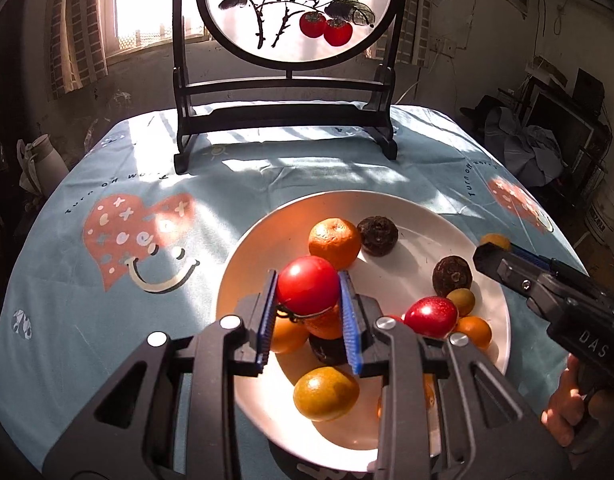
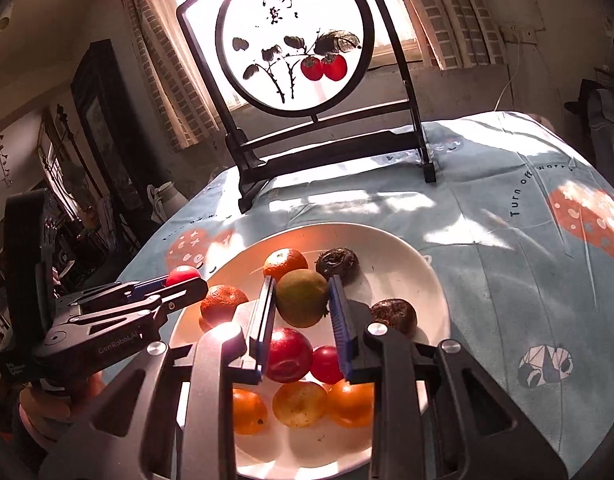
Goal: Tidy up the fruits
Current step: 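Release the yellow fruit into the plate with the right tool while the left tool releases the tomato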
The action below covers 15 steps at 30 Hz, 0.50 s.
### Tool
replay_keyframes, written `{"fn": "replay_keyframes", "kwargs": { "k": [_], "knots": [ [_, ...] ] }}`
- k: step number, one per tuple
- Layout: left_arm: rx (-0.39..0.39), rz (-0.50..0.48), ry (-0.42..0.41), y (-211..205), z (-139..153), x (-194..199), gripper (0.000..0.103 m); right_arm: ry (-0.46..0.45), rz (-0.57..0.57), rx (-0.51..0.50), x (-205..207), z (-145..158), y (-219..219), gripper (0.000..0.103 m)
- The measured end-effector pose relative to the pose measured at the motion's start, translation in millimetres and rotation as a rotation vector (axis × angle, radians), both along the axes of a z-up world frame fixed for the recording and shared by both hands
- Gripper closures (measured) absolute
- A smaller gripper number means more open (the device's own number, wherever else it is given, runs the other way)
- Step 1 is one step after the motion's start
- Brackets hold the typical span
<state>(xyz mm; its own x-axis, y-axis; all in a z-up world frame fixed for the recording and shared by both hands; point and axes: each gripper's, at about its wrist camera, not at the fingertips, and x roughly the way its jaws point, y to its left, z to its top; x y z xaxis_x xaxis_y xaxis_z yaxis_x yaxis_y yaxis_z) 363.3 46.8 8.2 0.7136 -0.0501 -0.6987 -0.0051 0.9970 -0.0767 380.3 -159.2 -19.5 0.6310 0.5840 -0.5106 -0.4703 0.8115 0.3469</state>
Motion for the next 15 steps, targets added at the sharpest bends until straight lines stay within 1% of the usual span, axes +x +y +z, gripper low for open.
{"fn": "replay_keyframes", "kwargs": {
  "k": [4,6,7,8,9,10,11,14,15],
  "knots": [
    [0.003,0.0,0.005,0.2,-3.1,4.0,0.073,0.019,0.003,-0.023,8.4,-9.0,6.8,0.075],
    [0.007,0.004,0.006,0.0,-1.5,1.9,0.071,0.029,0.018,-0.025,7.1,-9.6,8.7,0.07],
    [0.018,0.014,0.001,-0.4,0.2,-1.0,0.063,0.03,0.019,-0.029,4.7,-8.0,8.7,0.065],
    [0.037,0.031,-0.012,-1.1,3.4,-5.2,0.035,0.024,0.012,-0.037,1.5,-4.9,8.5,0.052],
    [0.062,0.057,-0.042,-1.8,8.3,-11.5,0.014,0.011,0.006,-0.047,-3.2,-0.7,7.8,0.039],
    [0.084,0.078,-0.079,-2.9,14.2,-19.4,0.011,-0.01,0.006,-0.05,-9.8,4.4,6.5,0.038],
    [0.095,0.077,-0.105,-4.8,19.3,-27.0,0.01,-0.03,0.017,-0.055,-16.6,9.5,5.1,0.038],
    [0.098,0.049,-0.114,-9.3,28.8,-46.8,0.005,-0.067,0.045,-0.071,-42.6,21.2,0.3,0.031],
    [0.092,0.043,-0.117,-10.4,29.6,-55.3,0.003,-0.071,0.063,-0.074,-52.4,22.9,-1.4,0.016]
  ]
}}
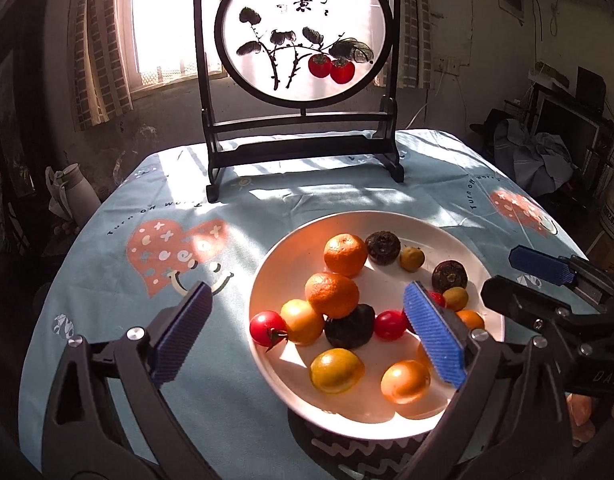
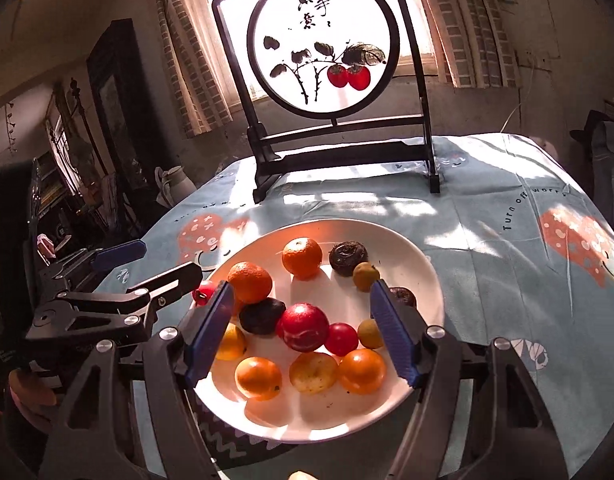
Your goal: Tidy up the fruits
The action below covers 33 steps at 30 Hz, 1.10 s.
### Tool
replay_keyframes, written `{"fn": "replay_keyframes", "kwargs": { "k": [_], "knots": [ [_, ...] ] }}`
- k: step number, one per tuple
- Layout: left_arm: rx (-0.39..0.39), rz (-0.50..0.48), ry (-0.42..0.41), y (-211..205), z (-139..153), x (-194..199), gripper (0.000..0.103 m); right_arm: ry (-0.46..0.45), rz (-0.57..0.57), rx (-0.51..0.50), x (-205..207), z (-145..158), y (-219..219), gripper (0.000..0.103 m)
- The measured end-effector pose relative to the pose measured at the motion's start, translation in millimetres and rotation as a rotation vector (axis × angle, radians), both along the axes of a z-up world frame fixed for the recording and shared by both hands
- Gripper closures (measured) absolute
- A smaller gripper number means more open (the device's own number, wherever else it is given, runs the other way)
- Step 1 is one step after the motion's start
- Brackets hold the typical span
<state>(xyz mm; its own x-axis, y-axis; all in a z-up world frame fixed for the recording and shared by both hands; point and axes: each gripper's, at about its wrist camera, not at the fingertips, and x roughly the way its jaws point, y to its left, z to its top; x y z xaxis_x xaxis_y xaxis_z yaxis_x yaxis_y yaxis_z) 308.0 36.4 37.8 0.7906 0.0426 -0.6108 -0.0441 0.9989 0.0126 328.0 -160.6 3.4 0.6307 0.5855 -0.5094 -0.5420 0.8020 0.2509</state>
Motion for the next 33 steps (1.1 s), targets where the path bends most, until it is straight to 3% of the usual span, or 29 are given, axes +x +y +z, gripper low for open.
{"fn": "replay_keyframes", "kwargs": {
  "k": [1,2,7,13,20,33],
  "knots": [
    [-0.006,-0.013,0.001,-1.2,-0.5,-8.4,0.002,0.001,0.018,-0.007,-10.2,0.3,-1.4,0.003],
    [-0.018,-0.028,0.003,-0.9,-1.5,-17.8,0.002,-0.011,0.002,-0.025,-21.4,-0.3,-4.0,0.001],
    [0.007,-0.048,0.041,-5.5,-21.0,-60.7,0.002,0.002,0.03,-0.044,-73.3,-19.4,-24.1,0.001],
    [-0.014,-0.061,0.071,-4.8,-45.7,-105.5,0.002,0.028,0.038,-0.117,-114.0,-47.2,-42.4,0.001],
    [0.044,-0.02,0.079,-3.9,-55.2,-113.6,0.002,0.034,-0.005,-0.166,-118.4,-56.3,-46.0,0.001],
    [0.035,-0.017,0.067,-1.2,-55.0,-117.1,0.002,0.035,-0.009,-0.181,-117.2,-56.8,-44.3,0.001]
  ]
}}
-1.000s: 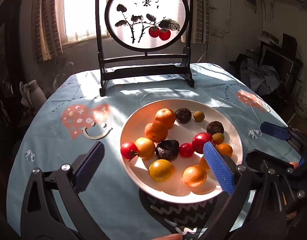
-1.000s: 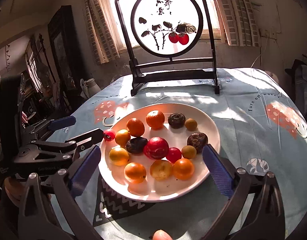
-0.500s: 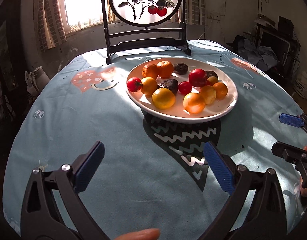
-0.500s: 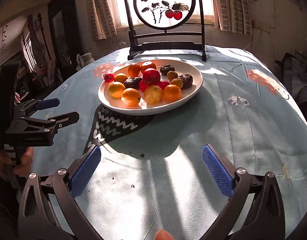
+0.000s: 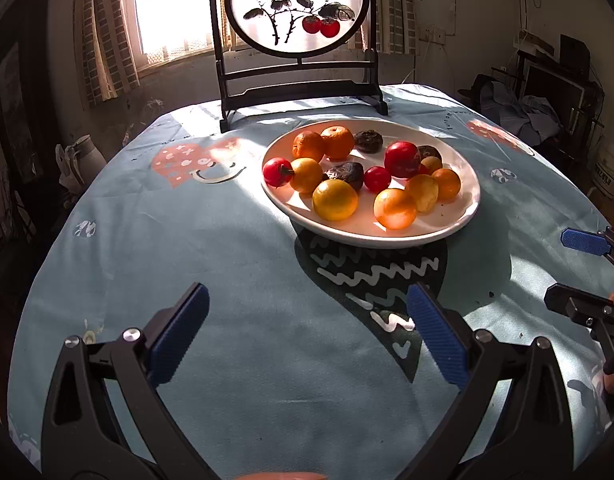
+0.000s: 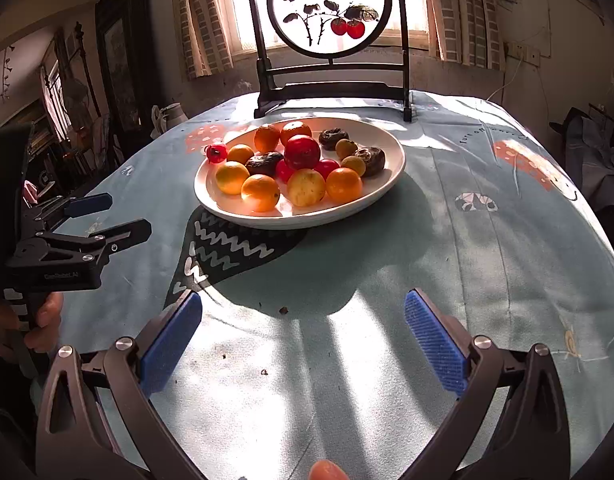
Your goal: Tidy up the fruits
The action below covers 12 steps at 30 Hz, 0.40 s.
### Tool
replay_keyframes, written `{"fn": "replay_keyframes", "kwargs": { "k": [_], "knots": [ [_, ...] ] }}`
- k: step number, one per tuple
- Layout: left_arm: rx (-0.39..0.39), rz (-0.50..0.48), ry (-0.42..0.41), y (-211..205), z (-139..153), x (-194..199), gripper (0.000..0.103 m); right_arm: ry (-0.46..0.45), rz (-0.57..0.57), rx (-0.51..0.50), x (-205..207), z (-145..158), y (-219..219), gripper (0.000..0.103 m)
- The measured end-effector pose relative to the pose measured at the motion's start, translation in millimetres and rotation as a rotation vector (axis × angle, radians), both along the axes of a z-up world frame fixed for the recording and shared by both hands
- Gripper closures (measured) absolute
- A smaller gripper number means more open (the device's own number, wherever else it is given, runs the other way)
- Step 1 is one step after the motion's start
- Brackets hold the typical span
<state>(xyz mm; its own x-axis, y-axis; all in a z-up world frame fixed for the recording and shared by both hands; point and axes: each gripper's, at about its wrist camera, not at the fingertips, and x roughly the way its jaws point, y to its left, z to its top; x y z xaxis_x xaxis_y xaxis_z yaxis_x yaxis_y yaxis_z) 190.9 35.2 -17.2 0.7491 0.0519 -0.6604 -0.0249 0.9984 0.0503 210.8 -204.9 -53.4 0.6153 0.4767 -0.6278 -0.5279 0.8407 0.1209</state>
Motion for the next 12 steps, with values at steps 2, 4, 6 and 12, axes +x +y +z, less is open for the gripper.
{"fn": "replay_keyframes", "kwargs": {
  "k": [2,4,6,12],
  "knots": [
    [0.0,0.0,-0.006,0.6,0.2,-0.8,0.002,-0.003,0.0,-0.002,0.5,-0.1,0.0,0.001],
    [0.006,0.019,-0.014,2.0,1.0,-1.2,0.002,-0.006,-0.004,-0.004,0.1,0.2,-0.1,0.001],
    [-0.003,0.03,-0.018,4.5,2.1,-0.9,0.002,-0.015,-0.007,-0.007,-1.1,0.8,-0.5,0.001],
    [-0.045,0.063,-0.005,14.9,1.2,2.6,0.002,-0.032,0.001,-0.023,-4.4,2.1,3.4,0.001]
  ]
}}
